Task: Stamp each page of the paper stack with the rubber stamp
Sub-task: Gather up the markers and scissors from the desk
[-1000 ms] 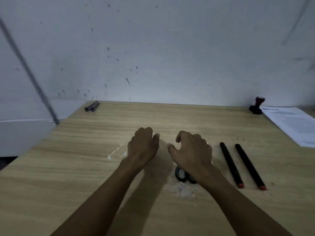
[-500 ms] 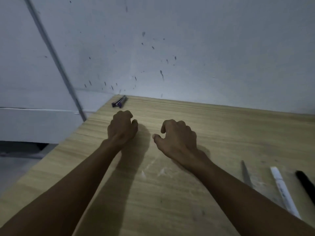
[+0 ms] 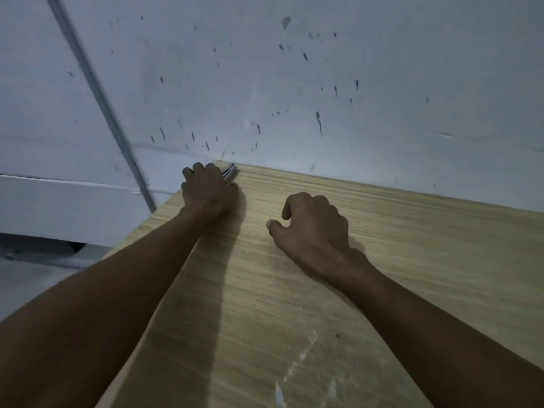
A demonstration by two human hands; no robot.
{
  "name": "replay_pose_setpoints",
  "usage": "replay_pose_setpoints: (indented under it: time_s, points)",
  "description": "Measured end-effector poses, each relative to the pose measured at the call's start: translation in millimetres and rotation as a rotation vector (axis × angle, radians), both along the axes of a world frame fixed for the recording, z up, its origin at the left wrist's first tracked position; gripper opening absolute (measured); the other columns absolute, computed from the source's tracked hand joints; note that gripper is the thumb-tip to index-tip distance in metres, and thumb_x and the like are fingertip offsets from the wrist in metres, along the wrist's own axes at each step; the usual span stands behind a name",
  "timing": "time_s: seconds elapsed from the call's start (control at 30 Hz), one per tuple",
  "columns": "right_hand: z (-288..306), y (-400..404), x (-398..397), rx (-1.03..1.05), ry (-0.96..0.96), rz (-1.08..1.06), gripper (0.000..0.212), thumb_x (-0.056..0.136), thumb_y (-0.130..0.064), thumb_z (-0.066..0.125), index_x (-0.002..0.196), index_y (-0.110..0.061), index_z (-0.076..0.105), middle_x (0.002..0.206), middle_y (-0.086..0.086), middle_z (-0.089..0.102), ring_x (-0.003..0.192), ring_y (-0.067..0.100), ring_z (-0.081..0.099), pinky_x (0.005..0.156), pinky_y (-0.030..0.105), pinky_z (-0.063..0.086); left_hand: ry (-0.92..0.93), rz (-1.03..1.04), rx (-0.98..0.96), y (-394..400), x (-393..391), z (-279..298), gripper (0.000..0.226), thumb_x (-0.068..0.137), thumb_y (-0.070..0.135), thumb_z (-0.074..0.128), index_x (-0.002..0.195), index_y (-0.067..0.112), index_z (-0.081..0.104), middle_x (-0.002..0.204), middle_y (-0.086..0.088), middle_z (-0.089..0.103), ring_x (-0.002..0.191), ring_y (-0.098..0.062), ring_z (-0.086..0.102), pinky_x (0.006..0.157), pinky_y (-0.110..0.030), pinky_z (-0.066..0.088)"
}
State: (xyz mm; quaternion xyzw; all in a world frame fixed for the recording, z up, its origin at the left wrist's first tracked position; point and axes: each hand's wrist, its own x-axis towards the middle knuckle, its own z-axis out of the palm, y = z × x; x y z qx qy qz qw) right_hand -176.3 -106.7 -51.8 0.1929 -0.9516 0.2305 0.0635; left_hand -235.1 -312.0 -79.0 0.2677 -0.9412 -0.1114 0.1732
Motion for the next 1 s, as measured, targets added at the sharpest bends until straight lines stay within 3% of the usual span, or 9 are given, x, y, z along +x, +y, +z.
replay_pose_setpoints:
  time_s: [0.17,0.23,0.4,0.53,0.6,0.77,1.0]
  points:
    - [-7,2,-8,-0.017,0.015,-0.012,0.038,0.088,-0.051,0.06,0.108,-0.02,0.06,0.107,0.002,0.062,0.098,0.025,0.059,0.078,0.036,0.042,-0.033,0.017,-0.007,-3,-13,-4,0.037,0.092,0.028,0.046,0.12,0.004,0.052,0.126,-0.019,0.046,0.121,-0.037,0.04,0.098,-0.045,0.036]
    - [-7,7,-6,-0.024,0.015,-0.022,0.037,0.087,-0.052,0.06,0.106,-0.02,0.06,0.102,0.0,0.062,0.095,0.023,0.059,0.076,0.035,0.042,0.002,0.007,0.058,-2,-10,-4,0.04,0.093,0.035,0.046,0.117,0.003,0.054,0.123,-0.021,0.05,0.118,-0.038,0.045,0.096,-0.046,0.041]
    - [-1,29,13,-0.042,0.001,-0.05,0.033,0.087,-0.05,0.063,0.105,-0.023,0.062,0.093,-0.007,0.053,0.089,0.019,0.053,0.072,0.032,0.034,0.104,-0.077,0.207,24,22,-3,0.046,0.091,0.045,0.05,0.101,0.001,0.059,0.105,-0.022,0.062,0.097,-0.039,0.058,0.076,-0.04,0.049]
    - [3,54,39,-0.064,-0.021,-0.098,0.033,0.084,-0.05,0.065,0.104,-0.024,0.063,0.095,-0.005,0.061,0.092,0.021,0.058,0.074,0.033,0.039,0.192,-0.178,0.281,68,73,6,0.039,0.09,0.04,0.054,0.074,0.005,0.057,0.074,-0.014,0.06,0.069,-0.029,0.056,0.055,-0.028,0.033]
    - [5,70,56,-0.064,-0.028,-0.118,0.032,0.083,-0.05,0.066,0.103,-0.025,0.064,0.094,-0.003,0.065,0.092,0.022,0.062,0.075,0.033,0.043,0.213,-0.229,0.28,93,99,7,0.039,0.088,0.039,0.056,0.067,0.006,0.055,0.065,-0.01,0.056,0.064,-0.029,0.057,0.049,-0.028,0.028]
    - [7,116,106,-0.057,-0.024,-0.175,0.029,0.081,-0.048,0.067,0.101,-0.027,0.064,0.092,-0.004,0.066,0.09,0.021,0.062,0.071,0.031,0.041,0.22,-0.306,0.257,160,158,1,0.036,0.083,0.041,0.055,0.081,0.006,0.06,0.082,-0.013,0.061,0.077,-0.03,0.058,0.058,-0.034,0.041]
    - [-2,192,173,-0.092,-0.027,-0.268,0.03,0.076,-0.055,0.067,0.093,-0.03,0.064,0.086,-0.005,0.065,0.084,0.02,0.065,0.078,0.038,0.054,0.201,-0.394,0.291,251,233,5,0.031,0.09,0.037,0.052,0.094,0.007,0.058,0.096,-0.011,0.056,0.09,-0.029,0.054,0.067,-0.034,0.037]
